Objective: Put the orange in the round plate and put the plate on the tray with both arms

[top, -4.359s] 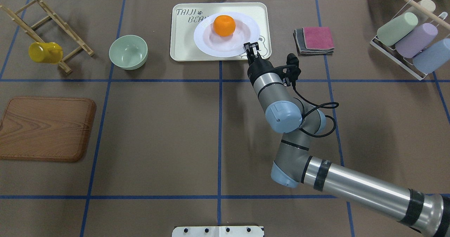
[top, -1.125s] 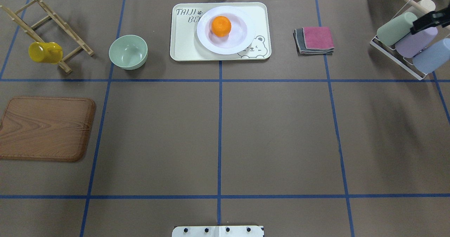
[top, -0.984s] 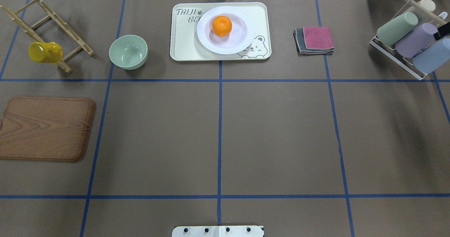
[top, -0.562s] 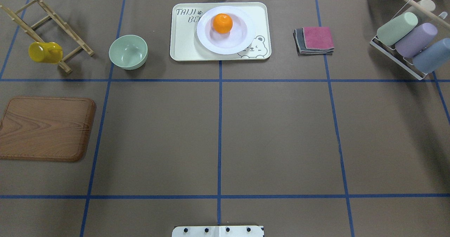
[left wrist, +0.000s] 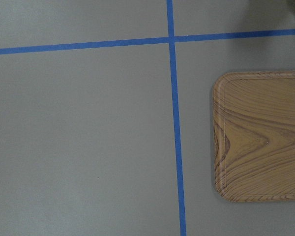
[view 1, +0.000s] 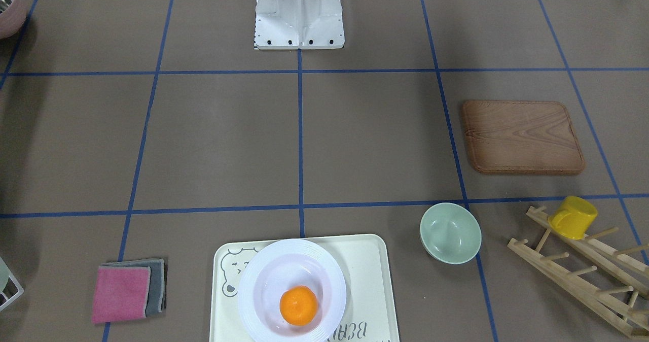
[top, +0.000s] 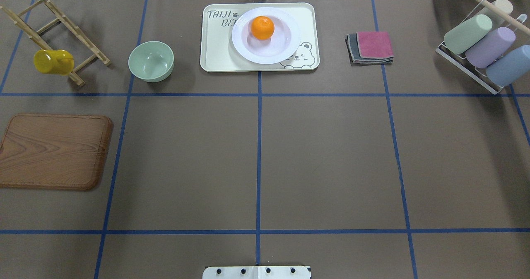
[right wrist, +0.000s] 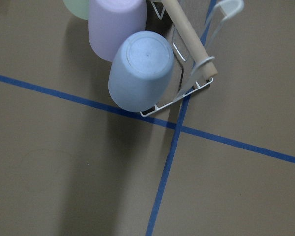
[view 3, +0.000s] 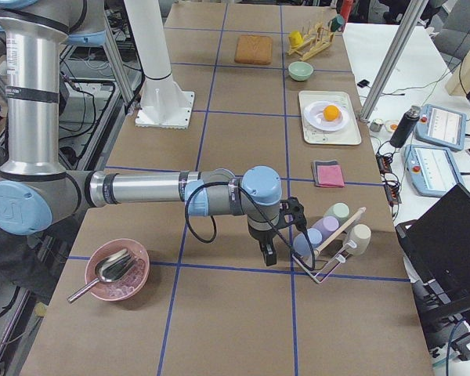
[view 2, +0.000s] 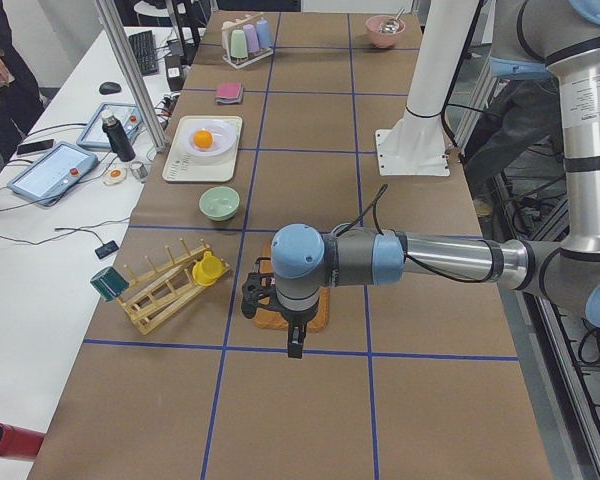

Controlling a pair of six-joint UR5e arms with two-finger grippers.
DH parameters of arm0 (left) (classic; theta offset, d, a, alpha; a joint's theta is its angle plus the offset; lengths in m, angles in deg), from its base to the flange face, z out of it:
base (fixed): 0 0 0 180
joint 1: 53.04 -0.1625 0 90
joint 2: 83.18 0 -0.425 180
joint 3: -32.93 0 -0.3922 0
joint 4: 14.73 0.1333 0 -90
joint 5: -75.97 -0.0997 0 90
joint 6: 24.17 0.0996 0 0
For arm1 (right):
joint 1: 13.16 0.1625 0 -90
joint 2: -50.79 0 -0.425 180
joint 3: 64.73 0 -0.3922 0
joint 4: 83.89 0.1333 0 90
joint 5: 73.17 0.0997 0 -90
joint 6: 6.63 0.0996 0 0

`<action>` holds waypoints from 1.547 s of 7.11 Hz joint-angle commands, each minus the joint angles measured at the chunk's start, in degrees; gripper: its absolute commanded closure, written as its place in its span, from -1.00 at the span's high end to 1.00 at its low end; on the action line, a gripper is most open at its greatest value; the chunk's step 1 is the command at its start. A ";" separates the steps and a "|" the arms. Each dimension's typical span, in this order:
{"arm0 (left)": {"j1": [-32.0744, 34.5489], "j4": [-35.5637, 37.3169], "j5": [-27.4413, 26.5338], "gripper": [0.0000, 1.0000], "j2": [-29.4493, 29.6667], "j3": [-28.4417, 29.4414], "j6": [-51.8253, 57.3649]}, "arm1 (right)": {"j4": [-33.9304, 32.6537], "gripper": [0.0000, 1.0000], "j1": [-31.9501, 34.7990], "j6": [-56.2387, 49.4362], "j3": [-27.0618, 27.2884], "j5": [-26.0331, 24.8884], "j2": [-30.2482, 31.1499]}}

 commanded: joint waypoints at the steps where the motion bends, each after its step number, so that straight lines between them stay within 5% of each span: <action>1: 0.00 0.00 -0.03 0.98 -0.04 0.12 -0.08 | -1.41 1.00 1.25 -2.35 -0.13 -0.24 1.06; 11: 0.00 0.08 0.06 0.98 -0.92 -0.06 -0.26 | -0.80 1.00 1.25 -1.30 -0.04 -0.60 2.56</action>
